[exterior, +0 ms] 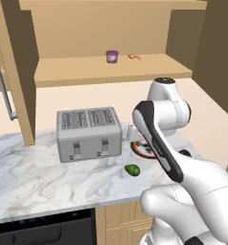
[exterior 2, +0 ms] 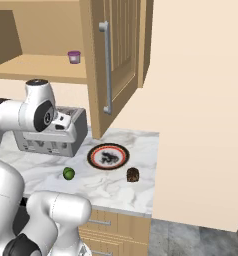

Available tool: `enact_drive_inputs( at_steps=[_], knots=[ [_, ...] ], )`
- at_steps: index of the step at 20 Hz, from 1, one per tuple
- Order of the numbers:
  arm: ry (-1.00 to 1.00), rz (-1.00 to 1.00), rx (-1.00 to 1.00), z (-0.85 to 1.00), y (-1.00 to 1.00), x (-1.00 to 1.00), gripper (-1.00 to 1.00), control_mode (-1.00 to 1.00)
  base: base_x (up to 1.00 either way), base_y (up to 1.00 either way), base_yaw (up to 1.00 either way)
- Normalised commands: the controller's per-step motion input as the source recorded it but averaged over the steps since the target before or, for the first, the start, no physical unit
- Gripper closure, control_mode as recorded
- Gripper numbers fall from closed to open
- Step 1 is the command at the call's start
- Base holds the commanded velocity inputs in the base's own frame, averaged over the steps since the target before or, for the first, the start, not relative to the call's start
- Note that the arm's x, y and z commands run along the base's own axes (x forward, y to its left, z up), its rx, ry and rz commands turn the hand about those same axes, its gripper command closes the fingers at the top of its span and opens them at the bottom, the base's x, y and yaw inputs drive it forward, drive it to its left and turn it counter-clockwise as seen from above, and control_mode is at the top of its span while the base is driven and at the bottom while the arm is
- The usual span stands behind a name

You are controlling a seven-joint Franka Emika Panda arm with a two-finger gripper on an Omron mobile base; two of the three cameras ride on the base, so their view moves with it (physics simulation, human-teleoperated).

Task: Pick the avocado and bread from the counter and place them on the plate. Then pick the jam from the cabinet and place it next to the plate. Lastly close the cabinet door.

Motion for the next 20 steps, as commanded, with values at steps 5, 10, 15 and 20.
enact_drive_inputs(
  at_steps=[5,10,15,20],
  knots=[
    [0.06,0.0,0.0,-0.31,0.0,0.0,-1.0,-1.0,0.0,0.0,0.0],
    [0.01,0.0,0.0,-0.31,0.0,0.0,-1.0,-1.0,0.0,0.0,0.0],
    [0.01,0.0,0.0,-0.32,0.0,0.0,-1.0,-1.0,0.0,0.0,0.0],
    [0.01,0.01,0.0,-0.32,0.0,0.0,-1.0,-1.0,0.0,0.0,0.0]
  ],
)
